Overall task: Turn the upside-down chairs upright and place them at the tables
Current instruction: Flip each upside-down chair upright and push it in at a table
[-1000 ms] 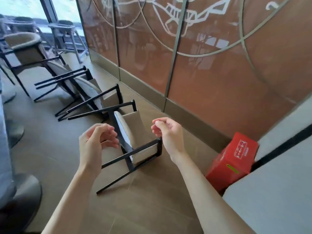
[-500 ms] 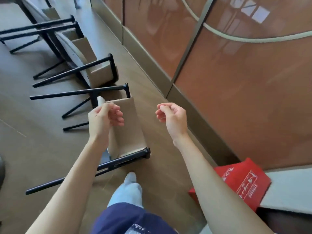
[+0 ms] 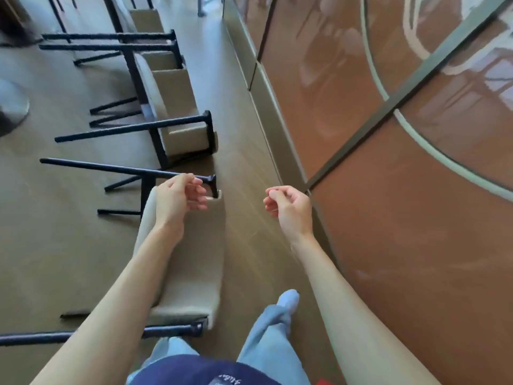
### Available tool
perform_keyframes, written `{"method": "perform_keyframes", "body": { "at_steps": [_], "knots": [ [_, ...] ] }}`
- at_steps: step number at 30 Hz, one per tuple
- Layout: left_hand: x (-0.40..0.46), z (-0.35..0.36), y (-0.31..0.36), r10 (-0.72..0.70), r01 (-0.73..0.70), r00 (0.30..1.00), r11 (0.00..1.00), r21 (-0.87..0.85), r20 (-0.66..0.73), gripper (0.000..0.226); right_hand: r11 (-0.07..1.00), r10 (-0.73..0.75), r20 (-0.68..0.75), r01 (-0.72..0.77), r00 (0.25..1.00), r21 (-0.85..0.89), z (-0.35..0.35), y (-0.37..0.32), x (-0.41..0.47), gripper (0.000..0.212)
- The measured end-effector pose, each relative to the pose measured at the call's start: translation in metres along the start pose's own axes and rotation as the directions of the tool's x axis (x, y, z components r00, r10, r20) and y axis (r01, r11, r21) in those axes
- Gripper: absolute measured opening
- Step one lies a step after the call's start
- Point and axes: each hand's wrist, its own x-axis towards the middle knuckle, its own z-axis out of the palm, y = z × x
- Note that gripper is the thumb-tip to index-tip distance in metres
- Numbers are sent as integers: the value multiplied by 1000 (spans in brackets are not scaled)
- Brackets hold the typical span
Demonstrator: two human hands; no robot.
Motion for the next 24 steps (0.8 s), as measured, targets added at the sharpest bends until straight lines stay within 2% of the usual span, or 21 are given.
{"method": "perform_keyframes", "body": {
  "at_steps": [2,4,7,11,16,18,20,24],
  "knots": [
    [11,19,-18,-47,41,995,997,-72,-87,23,998,-8,69,12,998,-60,-10,9,38,16],
    [22,41,-36,-88,38,970,976,-214,-228,24,994,0,203,21,979,-103,-13,22,86,18],
    [13,72,-55,-191,-2,885,910,-414,-424,24,980,51,380,28,924,-198,-13,27,134,22],
    [-37,92,-73,-282,-122,764,820,-559,-581,23,957,116,588,67,801,-281,4,21,153,21],
    [-96,78,-83,-349,-324,541,753,-572,-766,24,943,190,767,102,613,-316,32,22,122,14],
    [-111,74,-87,-357,-382,477,739,-555,-803,25,936,208,810,129,548,-328,36,24,108,13],
    [-115,74,-93,-372,-407,451,724,-558,-811,25,938,188,830,155,526,-310,34,25,103,14],
    [-103,84,-109,-407,-365,496,704,-609,-767,24,940,144,841,192,522,-280,34,26,108,14]
  ]
}}
